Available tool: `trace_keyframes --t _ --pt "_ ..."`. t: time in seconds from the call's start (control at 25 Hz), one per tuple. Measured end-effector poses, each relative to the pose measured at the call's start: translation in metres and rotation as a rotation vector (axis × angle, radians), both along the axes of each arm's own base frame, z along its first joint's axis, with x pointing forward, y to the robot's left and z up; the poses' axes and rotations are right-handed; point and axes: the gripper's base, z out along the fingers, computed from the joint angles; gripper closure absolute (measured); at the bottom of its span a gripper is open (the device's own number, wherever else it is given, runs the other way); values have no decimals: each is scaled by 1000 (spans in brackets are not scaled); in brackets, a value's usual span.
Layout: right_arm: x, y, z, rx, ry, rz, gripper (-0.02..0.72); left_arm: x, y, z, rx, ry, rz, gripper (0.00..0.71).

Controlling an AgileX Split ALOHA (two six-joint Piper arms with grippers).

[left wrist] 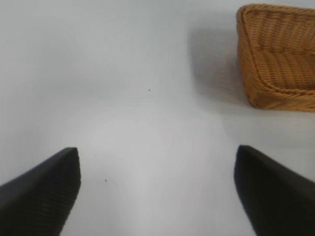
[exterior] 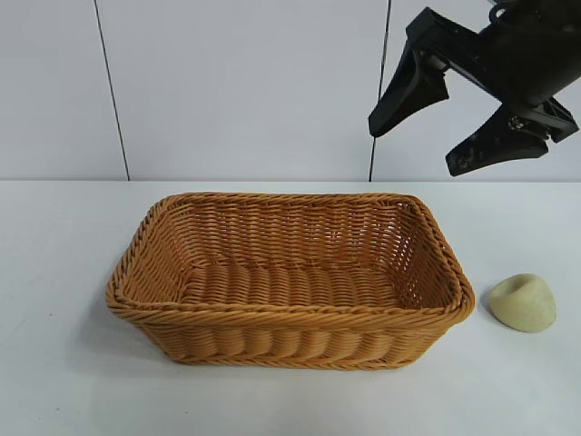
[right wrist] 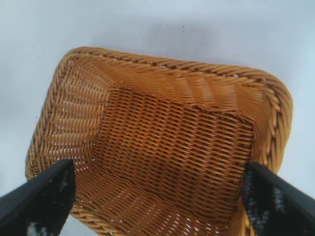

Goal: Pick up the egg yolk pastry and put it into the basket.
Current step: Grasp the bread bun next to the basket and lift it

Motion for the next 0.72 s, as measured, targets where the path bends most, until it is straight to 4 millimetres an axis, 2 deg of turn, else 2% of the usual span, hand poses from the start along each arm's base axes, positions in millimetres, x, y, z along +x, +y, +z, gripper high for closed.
trace_keyframes --t 0.16,0.32,0.4,0.56,0.72 --pt "4 -26 3 -119 39 -81 47 0 0 0 0 0 0 94" --pt "8 -59 -12 -166 134 -158 47 0 0 0 0 0 0 94" --pt "12 -68 -22 -170 168 -183 47 0 0 0 0 1 0 94" --pt "21 -72 -48 -177 239 -188 47 0 0 0 0 2 0 94" --pt "32 -71 -85 -167 315 -194 47 0 0 0 0 2 0 94"
